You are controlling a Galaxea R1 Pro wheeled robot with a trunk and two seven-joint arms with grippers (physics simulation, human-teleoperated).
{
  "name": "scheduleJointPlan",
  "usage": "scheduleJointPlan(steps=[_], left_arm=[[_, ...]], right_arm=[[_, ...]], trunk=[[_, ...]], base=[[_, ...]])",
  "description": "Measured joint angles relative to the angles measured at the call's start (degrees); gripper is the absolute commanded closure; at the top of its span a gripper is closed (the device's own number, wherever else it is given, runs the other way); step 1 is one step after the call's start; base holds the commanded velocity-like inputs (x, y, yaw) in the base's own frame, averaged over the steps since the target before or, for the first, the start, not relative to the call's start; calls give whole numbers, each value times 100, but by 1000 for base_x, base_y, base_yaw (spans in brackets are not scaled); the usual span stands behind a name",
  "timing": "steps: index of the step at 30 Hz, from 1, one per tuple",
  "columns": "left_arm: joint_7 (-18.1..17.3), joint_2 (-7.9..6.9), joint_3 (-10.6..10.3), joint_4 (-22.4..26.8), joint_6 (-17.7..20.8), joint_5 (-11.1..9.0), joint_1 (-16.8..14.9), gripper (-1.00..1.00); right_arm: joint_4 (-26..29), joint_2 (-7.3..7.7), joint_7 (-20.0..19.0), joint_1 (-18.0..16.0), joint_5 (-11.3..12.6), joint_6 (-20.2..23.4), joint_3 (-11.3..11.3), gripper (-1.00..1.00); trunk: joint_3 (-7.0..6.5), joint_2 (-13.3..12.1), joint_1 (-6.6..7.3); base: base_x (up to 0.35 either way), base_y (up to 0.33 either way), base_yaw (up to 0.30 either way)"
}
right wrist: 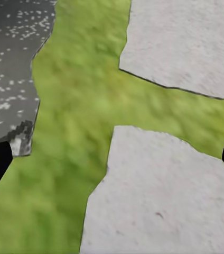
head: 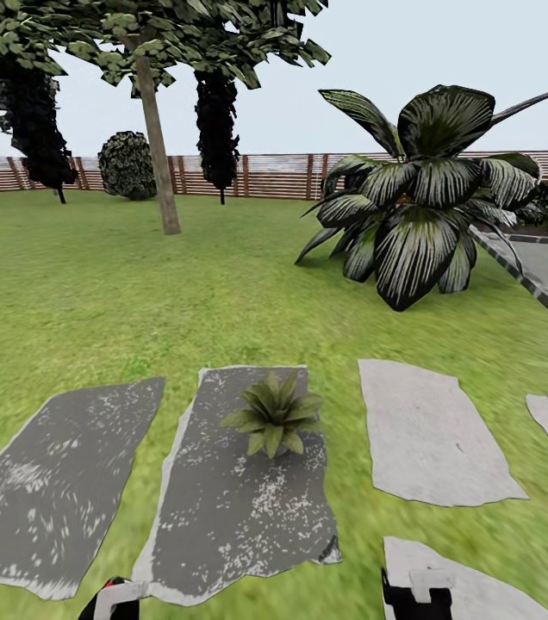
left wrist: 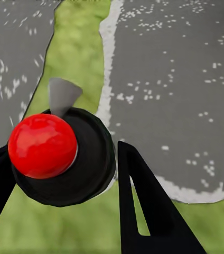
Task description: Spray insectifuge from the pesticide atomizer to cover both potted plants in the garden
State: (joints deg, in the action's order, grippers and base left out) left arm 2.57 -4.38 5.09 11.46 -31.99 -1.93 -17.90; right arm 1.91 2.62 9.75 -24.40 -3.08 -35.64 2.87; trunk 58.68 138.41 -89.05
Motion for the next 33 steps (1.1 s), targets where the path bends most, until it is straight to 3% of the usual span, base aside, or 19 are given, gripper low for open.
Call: scheduleJointPlan(steps=[2, 6, 10, 12, 13, 14, 15, 17, 19, 21, 23, 24, 27, 30, 31, 33], left_arm=[[-14, 6, -42, 15, 32, 44, -8, 100], [-277, -33, -331, 32, 91, 409, -70, 100], [-678, -145, -461, 52, 125, 940, -212, 100], [-975, -245, -487, 58, 127, 1375, -349, 100], [-1190, -307, -494, 61, 129, 1641, -414, 100], [-1316, -334, -496, 62, 131, 1786, -447, 100], [-1582, -376, -501, 64, 155, 2059, -525, 100], [-2164, -428, -501, 65, 369, 2516, -723, 100], [-2726, -450, -506, 66, 734, 2854, -904, 100], [-3160, -454, -507, 76, 1017, 3109, -1027, 100], [-3726, -441, -505, 83, 1255, 3551, -1200, 100], [-3862, -434, -503, 84, 1297, 3683, -1249, 100], [-4425, -371, -491, 82, 1425, 4332, -1531, 100], [-4604, -339, -495, 79, 1455, 4604, -1666, 100], [-4649, -318, -497, 77, 1454, 4669, -1699, 100], [-4707, -276, -582, 69, 1443, 4749, -1727, 100]], right_arm=[[31, 24, 6, 0, -2, 2, -10, -100], [700, 46, -34, 0, -215, 63, 110, -100], [1236, 53, -44, 0, -953, 330, 311, -100], [1472, 50, -137, 0, -1489, 484, 360, -100], [1569, 47, -296, 0, -1781, 550, 375, -100], [1665, 45, -524, 0, -2073, 617, 394, -100], [1711, 45, -658, 0, -2223, 656, 400, -100], [1845, 44, -1285, -4, -2720, 894, 426, -100], [1943, 44, -1895, -27, -2972, 1177, 429, -100], [2020, 44, -2260, -52, -3059, 1333, 431, -100], [2114, 44, -2631, -79, -3115, 1439, 435, -100], [2140, 44, -2710, -83, -3125, 1455, 436, -100], [2307, 27, -3133, -97, -3145, 1500, 434, -100], [2486, 1, -3552, -103, -3144, 1519, 430, -100], [2576, -18, -3856, -105, -3140, 1527, 428, -100], [2630, -40, -4050, -106, -3139, 1530, 426, -100]], trunk=[[0, 0, 0], [0, 0, 0], [0, 0, 0], [-1, 0, 0], [0, 0, 0], [0, 0, 0], [0, 0, 0], [-1, 0, 0], [0, 0, 0], [-1, 0, 0], [-1, 0, 0], [0, 0, 0], [-1, 0, 0], [-1, 0, 0], [-1, 0, 0], [0, 0, 0]], base=[[0, 0, 0], [0, 0, 0], [0, 0, 0], [0, 0, 0], [0, 0, 0], [0, 0, 0], [0, 0, 0], [0, 0, 0], [0, 0, 0], [0, 0, 0], [0, 0, 0], [0, 0, 0], [0, 0, 0], [0, 0, 0], [0, 0, 0], [0, 0, 0]])
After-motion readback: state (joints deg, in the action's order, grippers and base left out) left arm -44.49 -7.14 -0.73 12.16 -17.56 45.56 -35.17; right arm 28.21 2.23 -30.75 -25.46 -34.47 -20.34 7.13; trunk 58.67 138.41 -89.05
